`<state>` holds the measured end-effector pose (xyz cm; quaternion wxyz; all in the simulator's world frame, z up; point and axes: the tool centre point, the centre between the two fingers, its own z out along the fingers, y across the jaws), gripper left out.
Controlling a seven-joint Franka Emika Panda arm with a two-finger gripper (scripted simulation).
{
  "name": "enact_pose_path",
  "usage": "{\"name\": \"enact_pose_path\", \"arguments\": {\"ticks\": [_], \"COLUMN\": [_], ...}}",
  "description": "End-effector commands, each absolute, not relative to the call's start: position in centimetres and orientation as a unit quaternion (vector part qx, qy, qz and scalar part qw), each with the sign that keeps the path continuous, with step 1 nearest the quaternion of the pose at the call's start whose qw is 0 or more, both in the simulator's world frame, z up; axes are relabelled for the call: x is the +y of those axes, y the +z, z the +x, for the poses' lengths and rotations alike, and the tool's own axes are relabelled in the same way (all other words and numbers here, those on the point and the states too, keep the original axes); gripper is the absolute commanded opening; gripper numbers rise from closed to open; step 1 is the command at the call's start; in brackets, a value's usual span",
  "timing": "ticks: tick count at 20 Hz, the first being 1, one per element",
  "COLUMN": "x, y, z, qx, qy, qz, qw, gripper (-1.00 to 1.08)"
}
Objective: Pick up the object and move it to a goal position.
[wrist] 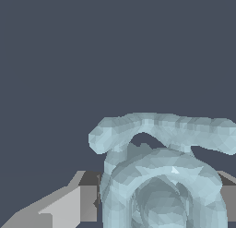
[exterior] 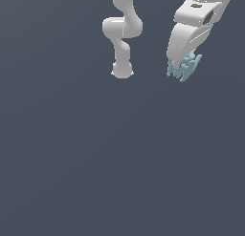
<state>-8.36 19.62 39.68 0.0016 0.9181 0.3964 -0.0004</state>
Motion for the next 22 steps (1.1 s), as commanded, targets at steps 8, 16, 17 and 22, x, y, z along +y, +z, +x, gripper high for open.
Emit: {"name": "enact_pose_path", "arguments": {"ticks": [8,16,17,22], "x": [23.5,24.9,24.9,24.9], "y": [46.9,49.3,49.4,49.2], "z": [-11.8,-12.7,-12.7,-12.6], "qx": [0.396,0.395,0.395,0.395], "qy": [0.000,0.000,0.000,0.000], "qz": [0.918,0.919,0.919,0.919], "qw": [0.000,0.000,0.000,0.000], "gripper": [-1.00,-1.00,-1.00,-1.00]}}
